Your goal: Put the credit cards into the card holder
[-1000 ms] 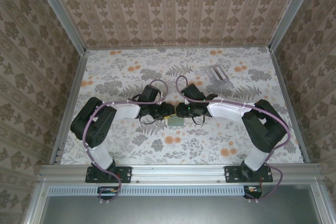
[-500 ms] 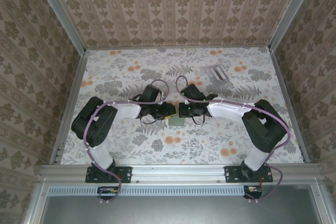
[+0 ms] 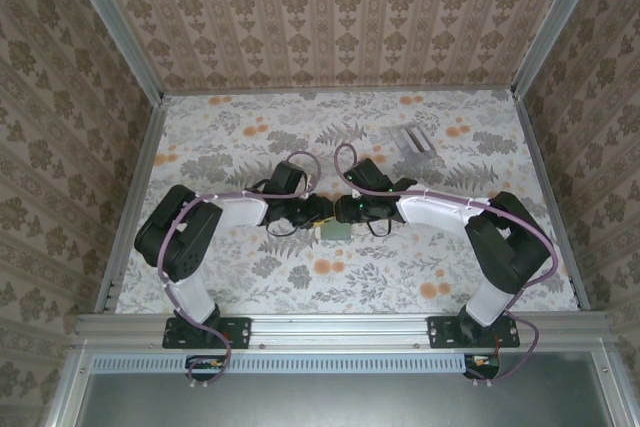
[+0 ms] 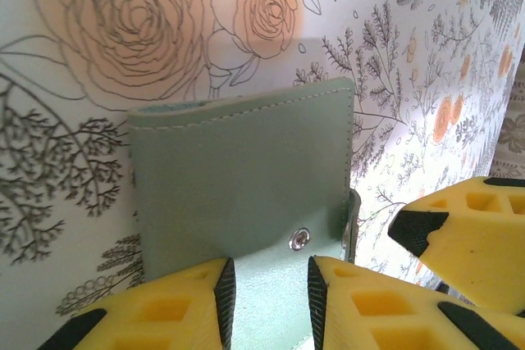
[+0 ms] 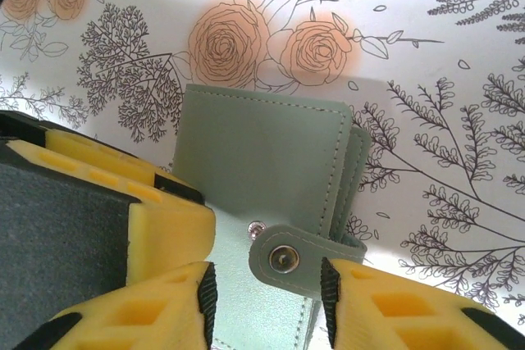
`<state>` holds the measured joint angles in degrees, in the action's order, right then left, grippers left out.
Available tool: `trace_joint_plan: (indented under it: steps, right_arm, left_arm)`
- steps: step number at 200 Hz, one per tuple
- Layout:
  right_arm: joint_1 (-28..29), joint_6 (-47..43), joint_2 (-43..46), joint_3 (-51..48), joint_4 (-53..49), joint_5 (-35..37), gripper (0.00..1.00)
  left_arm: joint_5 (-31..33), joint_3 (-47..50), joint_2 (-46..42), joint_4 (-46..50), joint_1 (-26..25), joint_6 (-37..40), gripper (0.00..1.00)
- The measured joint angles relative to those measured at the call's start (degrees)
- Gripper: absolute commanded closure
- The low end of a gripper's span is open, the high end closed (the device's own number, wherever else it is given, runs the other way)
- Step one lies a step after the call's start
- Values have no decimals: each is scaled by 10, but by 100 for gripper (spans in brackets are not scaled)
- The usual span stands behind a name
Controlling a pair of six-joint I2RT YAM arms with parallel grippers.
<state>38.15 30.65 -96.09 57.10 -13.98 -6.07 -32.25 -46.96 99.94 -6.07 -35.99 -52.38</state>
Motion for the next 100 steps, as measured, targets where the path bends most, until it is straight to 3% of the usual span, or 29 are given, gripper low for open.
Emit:
trace_joint_plan:
  steps: [69,100]
  right_arm:
    - [22,-11,-22,27,-21,50,55]
    - [34,-19,-36,41,-32,78,64]
  left_arm:
    - [7,24,-40,9,17,-6,70]
    - [13,32,-40,9,23,-6,70]
